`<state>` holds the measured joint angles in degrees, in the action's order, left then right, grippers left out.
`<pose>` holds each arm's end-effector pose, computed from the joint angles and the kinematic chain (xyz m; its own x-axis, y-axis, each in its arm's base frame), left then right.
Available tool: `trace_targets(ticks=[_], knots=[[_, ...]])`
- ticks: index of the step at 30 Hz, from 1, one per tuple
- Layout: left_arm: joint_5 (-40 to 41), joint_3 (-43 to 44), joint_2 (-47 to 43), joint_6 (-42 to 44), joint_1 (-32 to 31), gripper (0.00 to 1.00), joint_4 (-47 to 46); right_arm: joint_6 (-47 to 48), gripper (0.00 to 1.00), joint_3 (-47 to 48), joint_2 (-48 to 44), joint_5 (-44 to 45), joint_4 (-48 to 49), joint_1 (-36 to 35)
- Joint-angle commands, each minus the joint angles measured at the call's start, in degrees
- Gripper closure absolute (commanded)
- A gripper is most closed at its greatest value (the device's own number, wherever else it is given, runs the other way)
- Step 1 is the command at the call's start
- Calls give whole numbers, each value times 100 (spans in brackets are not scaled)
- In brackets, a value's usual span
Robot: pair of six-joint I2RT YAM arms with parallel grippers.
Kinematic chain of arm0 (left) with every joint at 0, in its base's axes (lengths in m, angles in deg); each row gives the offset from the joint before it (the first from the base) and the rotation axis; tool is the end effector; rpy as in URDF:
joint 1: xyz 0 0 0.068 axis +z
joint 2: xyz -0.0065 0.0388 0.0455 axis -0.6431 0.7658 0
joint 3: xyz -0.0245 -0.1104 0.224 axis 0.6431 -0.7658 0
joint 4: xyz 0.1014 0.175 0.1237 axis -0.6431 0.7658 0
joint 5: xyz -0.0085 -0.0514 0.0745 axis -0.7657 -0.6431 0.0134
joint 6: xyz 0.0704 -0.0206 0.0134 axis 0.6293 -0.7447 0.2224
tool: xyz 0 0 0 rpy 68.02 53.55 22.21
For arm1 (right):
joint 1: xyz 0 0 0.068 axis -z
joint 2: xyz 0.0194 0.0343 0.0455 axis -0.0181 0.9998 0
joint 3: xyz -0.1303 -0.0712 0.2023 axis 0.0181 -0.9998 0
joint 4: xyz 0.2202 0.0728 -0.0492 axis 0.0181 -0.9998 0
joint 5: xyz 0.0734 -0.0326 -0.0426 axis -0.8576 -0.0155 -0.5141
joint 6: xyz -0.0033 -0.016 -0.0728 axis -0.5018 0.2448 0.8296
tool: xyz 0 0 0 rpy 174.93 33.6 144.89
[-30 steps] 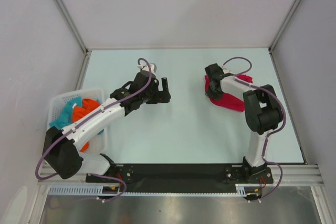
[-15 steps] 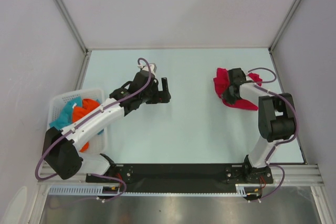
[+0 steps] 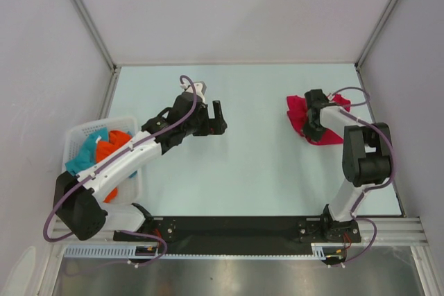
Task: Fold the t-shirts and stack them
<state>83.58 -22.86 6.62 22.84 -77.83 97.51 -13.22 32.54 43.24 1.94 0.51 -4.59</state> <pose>0.2341 -0.1727 0.2771 -0.6958 -0.1259 -0.7071 0.2014 0.9108 -0.3604 0.3190 0.0134 0.1363 -0.6675 0.6000 -0.4411 0.6486 0.7594 0.0515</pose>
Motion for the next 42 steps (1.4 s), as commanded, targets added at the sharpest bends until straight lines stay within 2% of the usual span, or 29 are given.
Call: trace_targets(ticks=[1,2,5,12,21,29,36,42], knots=[[-169,-40,-146,-20,45,0,-251,472,64,733,289,865,-883,-833],[-178,-40,-129,-20,45,0,-260,464,63,1013,307,980,-990,-1235],[-204,-40,-120,-20,45,1,-286,446,62,1567,456,1052,-1350,-1773],[-169,-102,-181,-12,45,1,-295,446,61,2342,860,946,-1633,-2372],[-64,-67,-339,15,71,1,-207,841,61,3493,2002,1218,-1746,-2092],[-81,-32,-234,32,71,0,-198,991,61,4408,2495,1324,-1852,-1767],[-64,56,-137,85,80,0,-163,973,61,4488,2794,1157,-1791,-1362],[-37,65,-181,103,106,0,-119,745,61,3900,2794,621,-1439,-898]])
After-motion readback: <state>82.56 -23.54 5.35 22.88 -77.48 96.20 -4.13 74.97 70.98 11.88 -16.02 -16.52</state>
